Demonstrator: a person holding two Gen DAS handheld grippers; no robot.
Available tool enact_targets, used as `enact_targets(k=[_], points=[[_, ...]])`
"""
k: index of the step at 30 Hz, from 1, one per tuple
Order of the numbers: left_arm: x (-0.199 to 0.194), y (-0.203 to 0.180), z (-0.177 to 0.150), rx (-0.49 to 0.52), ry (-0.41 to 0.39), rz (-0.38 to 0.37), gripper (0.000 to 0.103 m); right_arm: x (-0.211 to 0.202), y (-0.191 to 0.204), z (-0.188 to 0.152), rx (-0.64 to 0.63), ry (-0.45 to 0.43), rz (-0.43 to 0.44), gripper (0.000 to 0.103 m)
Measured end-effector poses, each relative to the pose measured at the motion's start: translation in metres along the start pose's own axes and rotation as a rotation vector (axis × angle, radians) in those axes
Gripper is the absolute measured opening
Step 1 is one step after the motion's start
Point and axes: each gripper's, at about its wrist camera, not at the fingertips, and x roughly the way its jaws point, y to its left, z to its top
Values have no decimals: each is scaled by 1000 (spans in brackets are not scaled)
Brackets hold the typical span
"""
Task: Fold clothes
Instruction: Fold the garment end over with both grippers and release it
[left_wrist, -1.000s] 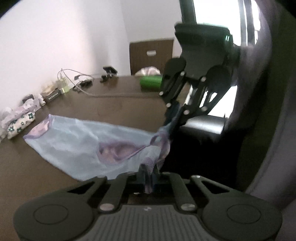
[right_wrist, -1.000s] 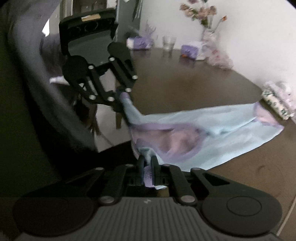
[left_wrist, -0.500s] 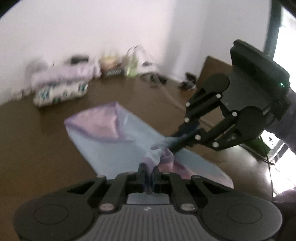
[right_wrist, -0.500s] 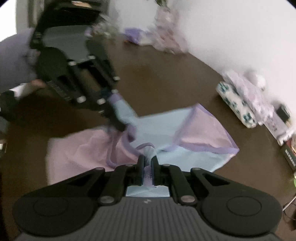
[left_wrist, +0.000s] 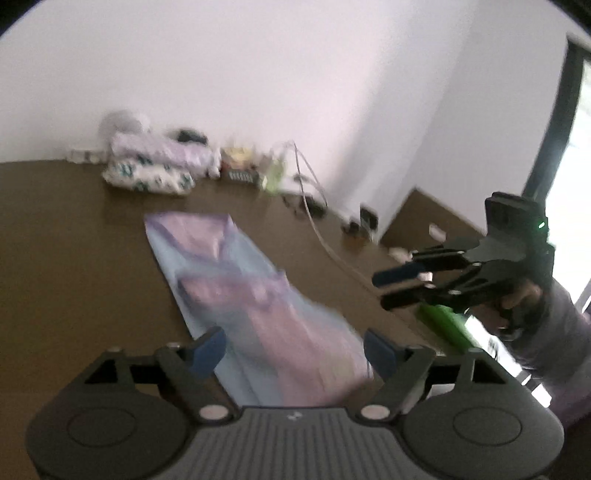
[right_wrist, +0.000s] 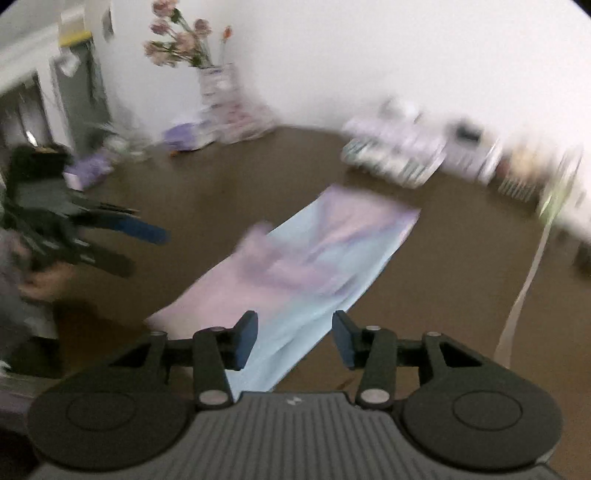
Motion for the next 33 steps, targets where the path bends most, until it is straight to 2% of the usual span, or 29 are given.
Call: enact_targets(k=[2, 5, 9, 10, 11, 12, 13, 14, 19, 21, 22, 24, 26, 27, 31, 33], points=[[5, -8, -15, 54, -3, 10, 80, 6, 9, -26, 29, -10, 41, 45], [14, -16, -25, 145, 15, 15, 80, 15, 18, -46, 38, -47, 46, 45], [31, -16, -25, 195, 81, -45, 79, 30, 20, -56, 51, -63, 29, 45], [34, -14, -26, 182, 100, -36, 68, 34, 18, -56, 58, -61, 25, 44], [37, -11, -27, 169, 120, -27, 51, 34, 16, -57, 63, -68, 28, 41], [39, -9, -28, 154, 136, -16, 47, 34, 14, -58, 68, -75, 31, 38], [38, -4, -28, 134, 139, -6, 43, 33, 14, -58, 72, -76, 33, 29], [36, 0, -29, 120, 129, -10, 42, 33, 13, -58, 76, -78, 35, 26], [29, 5, -31, 135, 129, -8, 35, 30, 18, -58, 50, -88, 26, 26], [28, 6, -32, 147, 133, -3, 19, 31, 20, -58, 42, -88, 30, 26], [29, 7, -31, 134, 147, -5, 4, 32, 20, -58, 38, -88, 32, 26], [30, 8, -29, 118, 155, -4, 4, 34, 22, -59, 30, -86, 33, 22], [28, 8, -28, 109, 160, 12, 4, 37, 24, -59, 20, -82, 19, 8], [25, 8, -29, 101, 166, 14, 4, 35, 25, -60, 21, -78, 19, 6], [4, 2, -46, 70, 185, -22, 3, 15, 26, -67, 20, -54, 56, 4], [-9, -6, -56, 63, 194, -5, 2, 5, 30, -75, 5, -32, 71, 6]])
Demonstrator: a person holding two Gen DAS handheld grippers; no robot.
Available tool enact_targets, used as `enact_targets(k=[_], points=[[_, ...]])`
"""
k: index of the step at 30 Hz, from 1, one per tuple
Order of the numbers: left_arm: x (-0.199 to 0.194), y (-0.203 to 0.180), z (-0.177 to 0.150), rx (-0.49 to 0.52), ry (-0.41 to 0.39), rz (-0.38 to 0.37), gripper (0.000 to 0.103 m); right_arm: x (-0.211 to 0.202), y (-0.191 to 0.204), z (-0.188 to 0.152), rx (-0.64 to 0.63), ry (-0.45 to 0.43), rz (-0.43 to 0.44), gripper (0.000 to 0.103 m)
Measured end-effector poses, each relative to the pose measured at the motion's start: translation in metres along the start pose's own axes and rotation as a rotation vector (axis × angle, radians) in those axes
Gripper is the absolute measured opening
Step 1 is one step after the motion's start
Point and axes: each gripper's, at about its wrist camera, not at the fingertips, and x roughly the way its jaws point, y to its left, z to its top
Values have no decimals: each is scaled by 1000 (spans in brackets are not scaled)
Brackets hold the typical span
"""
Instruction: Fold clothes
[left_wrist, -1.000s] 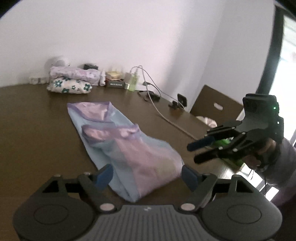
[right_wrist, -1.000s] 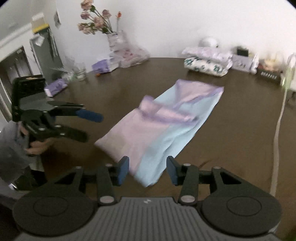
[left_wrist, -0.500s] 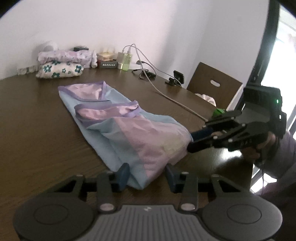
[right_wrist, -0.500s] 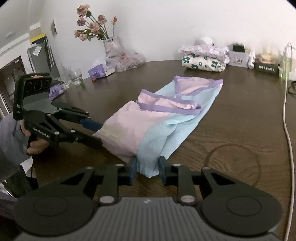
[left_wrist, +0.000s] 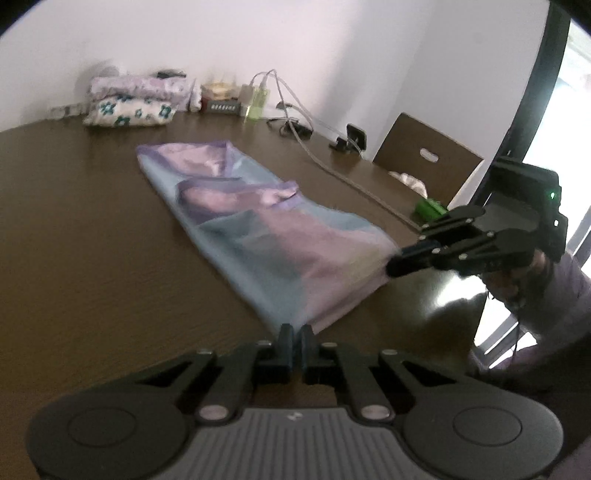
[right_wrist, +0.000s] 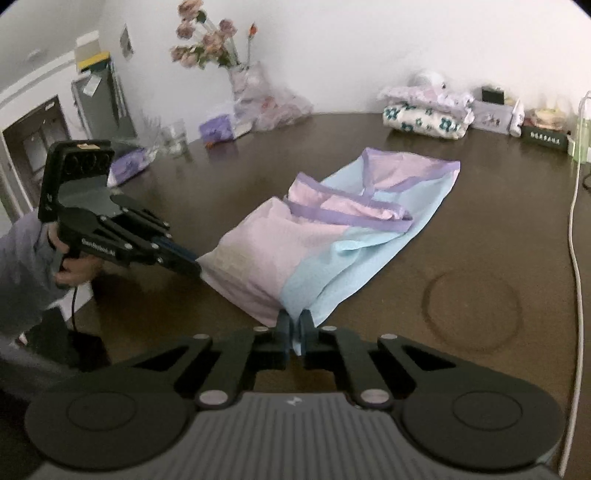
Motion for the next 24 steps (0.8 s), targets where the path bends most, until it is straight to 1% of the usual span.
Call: enact_targets(k=[1, 2, 3, 4, 5, 6, 7, 8, 9, 10, 11, 12, 13, 14, 15, 16, 18, 19, 20, 21, 22, 23, 24], points=[[-8, -5, -5, -7, 8, -4, 2, -5, 3, -4, -10, 10, 4, 14], [-18, -10, -7, -8, -11, -20, 7, -10, 6, -7, -19, 7, 7, 31], [-28, -14, -9, -13, -43, -37, 12, -16, 8, -9, -25, -2, 9, 41], [-38, -15, -6, -33, -103, -57, 27, -22, 7, -8, -12, -34, 4, 53], [-39, -16, 0, -62, -137, -71, 53, -25, 4, -5, 20, -75, 2, 54], [-38, -17, 6, -88, -162, -78, 63, -28, 1, -1, 54, -111, -2, 54], [-29, -19, 13, -109, -166, -64, 72, -26, -3, 4, 100, -130, -13, 53], [-19, -20, 19, -130, -160, -50, 71, -22, -7, 9, 142, -144, -24, 52], [-3, -19, 25, -153, -127, -29, 71, -16, -10, 13, 167, -137, -35, 51], [13, -18, 30, -176, -88, 3, 66, -9, -11, 17, 187, -131, -48, 48], [25, -16, 31, -195, -53, 32, 52, -3, -10, 21, 191, -126, -70, 47], [34, -15, 31, -210, -31, 54, 40, 2, -7, 26, 188, -120, -94, 47], [36, -14, 29, -212, -40, 57, 28, 6, -3, 31, 168, -117, -111, 47], [34, -14, 26, -214, -52, 64, 28, 9, 3, 39, 138, -121, -126, 47], [29, -13, 22, -221, -70, 79, 28, 13, 10, 48, 103, -127, -119, 47], [23, -14, 17, -224, -90, 86, 28, 19, 15, 58, 73, -124, -90, 47], [13, -20, 9, -196, -137, 66, 36, 46, 20, 76, 34, -71, -44, 47], [10, -25, 4, -179, -151, 66, 43, 59, 22, 85, 14, -45, -21, 46], [10, -29, 1, -166, -158, 71, 47, 73, 24, 92, -5, -16, -7, 38], [13, -32, -2, -159, -150, 80, 47, 85, 23, 94, -18, 11, -22, 32], [19, -34, -2, -160, -128, 89, 47, 88, 21, 94, -11, 5, -25, 17], [23, -36, -3, -161, -111, 97, 45, 92, 18, 94, -5, -1, -28, 5], [24, -36, -3, -160, -110, 105, 44, 96, 15, 95, 2, -7, -31, 2]])
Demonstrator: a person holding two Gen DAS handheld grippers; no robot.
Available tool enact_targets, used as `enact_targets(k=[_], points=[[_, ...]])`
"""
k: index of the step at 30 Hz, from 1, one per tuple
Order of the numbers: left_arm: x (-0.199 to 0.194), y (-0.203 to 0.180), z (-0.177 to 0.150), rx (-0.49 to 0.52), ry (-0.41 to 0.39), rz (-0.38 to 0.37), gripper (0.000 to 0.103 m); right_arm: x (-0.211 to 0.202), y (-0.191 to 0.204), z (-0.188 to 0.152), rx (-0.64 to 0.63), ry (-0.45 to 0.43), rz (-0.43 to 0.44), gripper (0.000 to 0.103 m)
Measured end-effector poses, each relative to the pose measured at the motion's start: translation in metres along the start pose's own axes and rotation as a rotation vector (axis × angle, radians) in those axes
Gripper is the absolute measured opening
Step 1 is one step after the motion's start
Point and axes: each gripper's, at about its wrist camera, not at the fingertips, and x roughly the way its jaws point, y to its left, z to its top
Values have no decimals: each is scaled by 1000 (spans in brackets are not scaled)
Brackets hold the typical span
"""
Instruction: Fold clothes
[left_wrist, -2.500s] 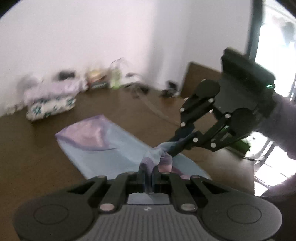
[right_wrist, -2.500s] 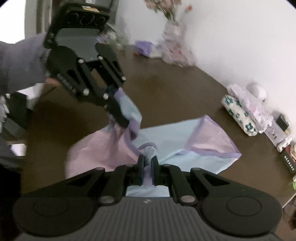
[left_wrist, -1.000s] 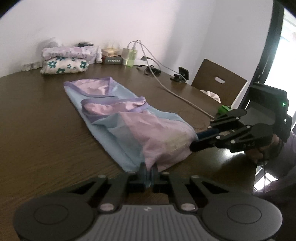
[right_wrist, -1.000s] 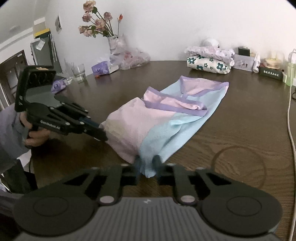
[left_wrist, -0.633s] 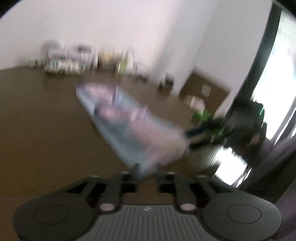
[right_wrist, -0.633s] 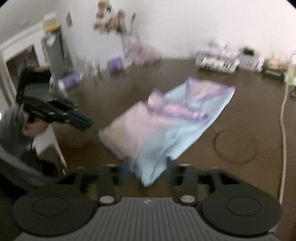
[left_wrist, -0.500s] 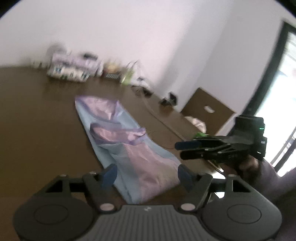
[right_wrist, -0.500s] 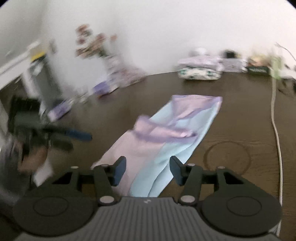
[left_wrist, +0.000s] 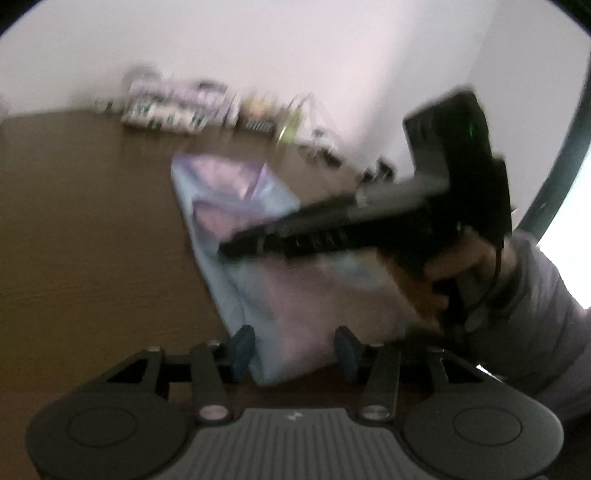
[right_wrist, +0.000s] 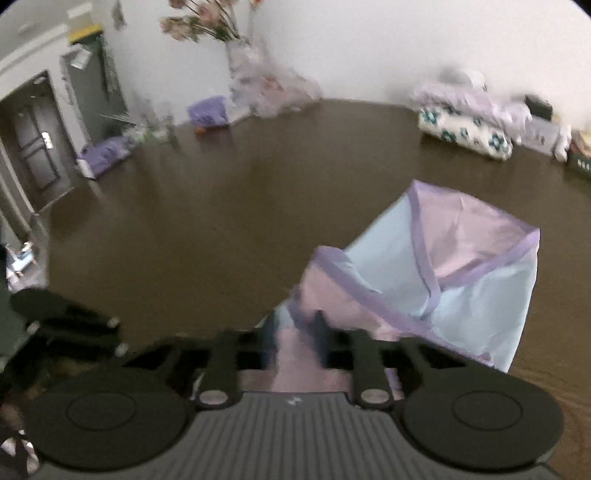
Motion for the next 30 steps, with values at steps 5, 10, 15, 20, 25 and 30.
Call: enact_targets(k=[5, 10, 15, 20, 25, 30], points=[[1, 10, 2, -61, 0, -33, 46, -6, -20, -8, 99, -119, 85, 1], [3, 30, 6, -194, -12, -88, 30, -14, -30, -16, 159, -165, 178, 2], [0, 29, 2, -194, 2, -57, 2, -6, -17, -15, 76, -145, 52, 5], [-10, 27, -4, -186, 33, -6, 5, -3, 1, -19, -34, -117, -102, 22], [-25, 20, 0, -156, -2, 55, 39, -56, 3, -31, -59, -140, -154, 23], [-7, -8, 22, -86, -40, 34, 42, -97, -27, -65, 135, -144, -183, 23]])
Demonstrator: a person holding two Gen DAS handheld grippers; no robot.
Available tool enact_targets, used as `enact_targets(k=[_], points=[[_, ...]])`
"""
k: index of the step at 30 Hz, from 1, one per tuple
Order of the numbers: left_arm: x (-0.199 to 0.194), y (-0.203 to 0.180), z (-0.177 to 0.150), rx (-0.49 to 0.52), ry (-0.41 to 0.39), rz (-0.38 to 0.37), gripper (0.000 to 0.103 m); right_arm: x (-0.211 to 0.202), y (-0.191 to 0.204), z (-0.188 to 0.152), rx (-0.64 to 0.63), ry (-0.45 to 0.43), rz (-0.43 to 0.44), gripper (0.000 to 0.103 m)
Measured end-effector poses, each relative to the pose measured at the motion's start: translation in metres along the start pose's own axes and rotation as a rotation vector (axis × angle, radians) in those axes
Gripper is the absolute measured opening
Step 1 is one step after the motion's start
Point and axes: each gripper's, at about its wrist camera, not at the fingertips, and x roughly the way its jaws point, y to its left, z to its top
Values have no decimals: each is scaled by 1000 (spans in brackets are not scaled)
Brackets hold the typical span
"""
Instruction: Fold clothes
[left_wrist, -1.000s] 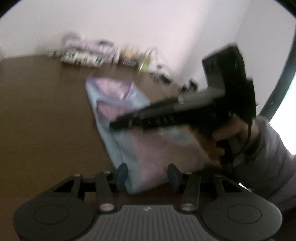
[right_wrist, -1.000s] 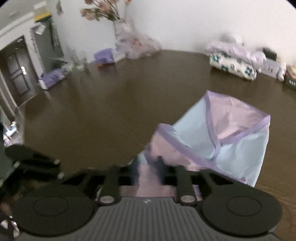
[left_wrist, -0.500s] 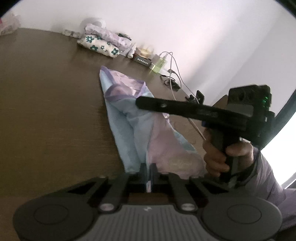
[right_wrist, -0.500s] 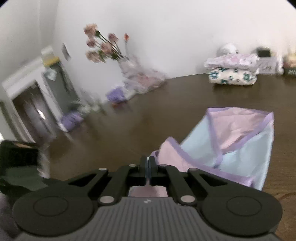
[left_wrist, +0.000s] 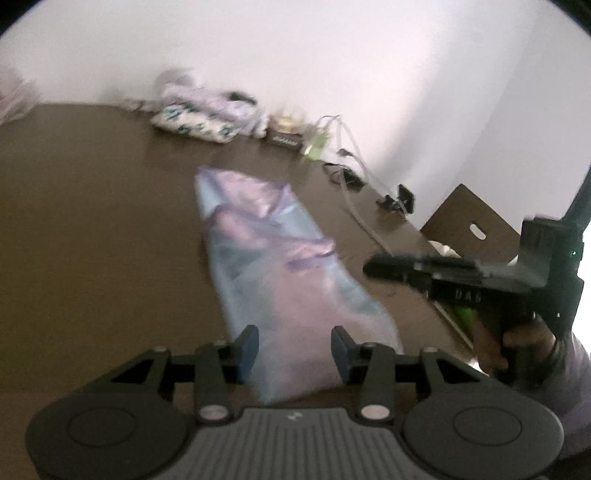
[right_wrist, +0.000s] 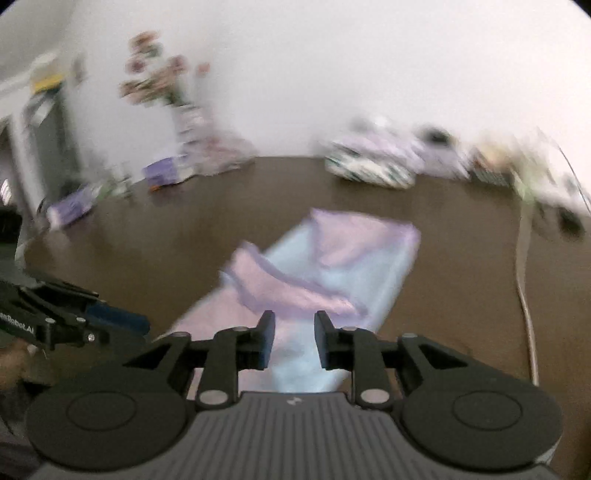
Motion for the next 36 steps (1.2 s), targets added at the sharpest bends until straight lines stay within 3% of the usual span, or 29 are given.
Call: enact_targets(k=[3, 7, 9, 13, 16, 19, 20, 21, 22, 25, 29, 30, 32, 34, 36], points=[[24, -27, 5, 102, 40, 2, 42, 4, -32, -3, 181, 4, 16, 23], [41, -47, -2, 201, 63, 69, 43, 37, -40, 5, 219, 45, 44, 23], [42, -48, -7, 211, 58, 86, 44, 54, -37, 6, 208, 90, 15, 0], [44, -52, -11, 227, 64, 108, 47, 55, -36, 7, 224, 23, -62, 0], [39, -56, -8, 230, 64, 117, 48, 41, -42, 6, 255, 14, -54, 6], [38, -64, -2, 233, 41, 105, 53, 33, -48, 1, 287, 63, 21, 31], [40, -67, -1, 240, 37, 106, 55, 33, -50, -1, 297, 82, 48, 31], [44, -71, -2, 258, 46, 118, 55, 36, -49, -2, 293, 94, 68, 26], [51, -75, -4, 277, 68, 133, 55, 40, -47, -1, 283, 98, 63, 0], [58, -79, -11, 319, 86, 171, 54, 48, -37, 2, 217, 62, -48, 0], [41, -73, -14, 300, 45, 161, 57, 33, -24, 18, 155, 1, -107, 12], [34, -68, -15, 282, 30, 162, 58, 32, -20, 24, 128, -4, -81, 15], [19, -51, -17, 210, 13, 189, 59, 42, -6, 37, 70, 37, 60, 40], [6, -34, -18, 133, -2, 209, 59, 61, 11, 48, 1, 91, 186, 42], [1, -14, -19, 17, 6, 191, 54, 87, 27, 55, -46, 125, 201, 42]])
